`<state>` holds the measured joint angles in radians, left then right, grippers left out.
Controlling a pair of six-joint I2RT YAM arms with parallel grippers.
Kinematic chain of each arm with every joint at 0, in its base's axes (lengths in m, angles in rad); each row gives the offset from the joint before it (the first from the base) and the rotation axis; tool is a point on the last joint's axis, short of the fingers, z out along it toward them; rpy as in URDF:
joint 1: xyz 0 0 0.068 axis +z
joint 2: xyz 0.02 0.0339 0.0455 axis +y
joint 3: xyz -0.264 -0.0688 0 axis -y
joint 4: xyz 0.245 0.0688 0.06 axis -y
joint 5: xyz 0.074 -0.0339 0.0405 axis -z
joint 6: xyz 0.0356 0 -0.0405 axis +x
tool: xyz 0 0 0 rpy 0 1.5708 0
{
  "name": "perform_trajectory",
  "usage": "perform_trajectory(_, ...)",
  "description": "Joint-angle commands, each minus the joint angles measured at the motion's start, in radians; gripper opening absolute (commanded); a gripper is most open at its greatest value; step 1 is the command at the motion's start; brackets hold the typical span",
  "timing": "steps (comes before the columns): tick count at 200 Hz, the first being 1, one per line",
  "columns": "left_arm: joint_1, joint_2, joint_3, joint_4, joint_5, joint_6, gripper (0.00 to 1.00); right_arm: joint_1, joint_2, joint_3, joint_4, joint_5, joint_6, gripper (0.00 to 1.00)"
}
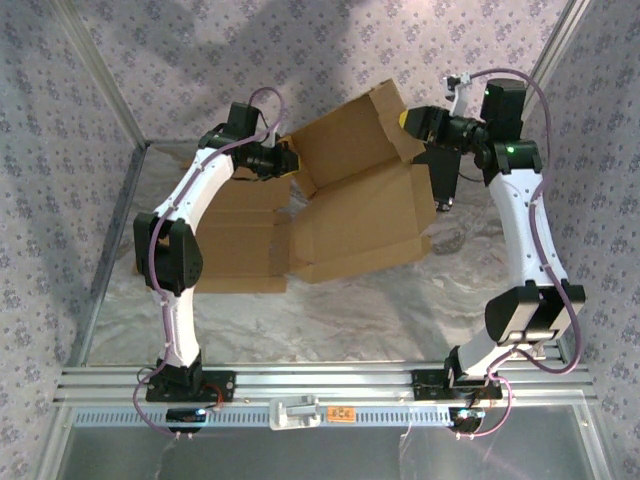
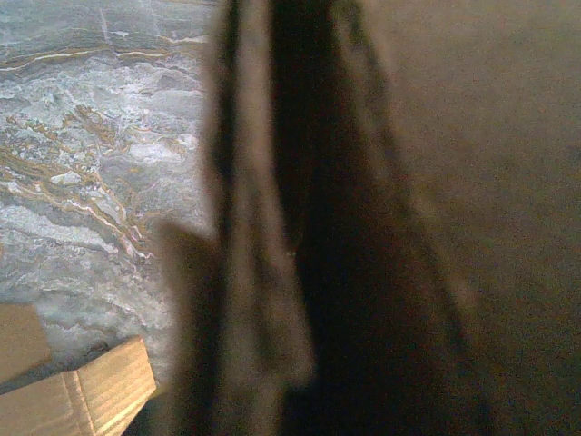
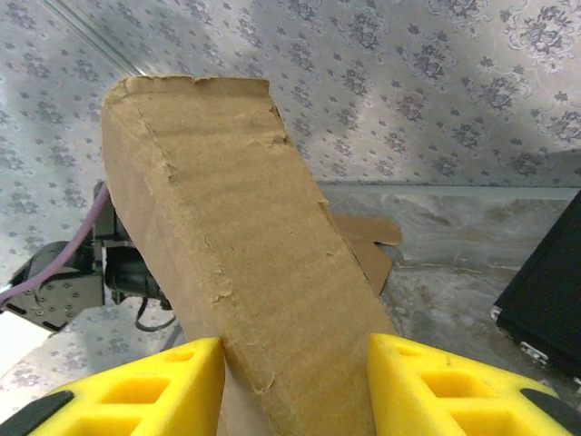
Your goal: Fold the paper box
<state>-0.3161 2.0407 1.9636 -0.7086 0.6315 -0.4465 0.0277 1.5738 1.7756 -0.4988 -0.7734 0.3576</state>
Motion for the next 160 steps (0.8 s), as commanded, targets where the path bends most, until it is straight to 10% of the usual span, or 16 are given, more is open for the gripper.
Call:
perform_trajectory(1,-0.003,-0.025,0.003,-0.021,0.026,-0.004,0.0,0.024,-0.003,0.038,-0.082,0.11,-0.094,0.47)
perform_trajectory(160,-0.075,-0.066,0.016,-0.099,-0.055,0.032,0.0,0.292,0.021,0.107,-0.248,1.017,-0.345,0.42)
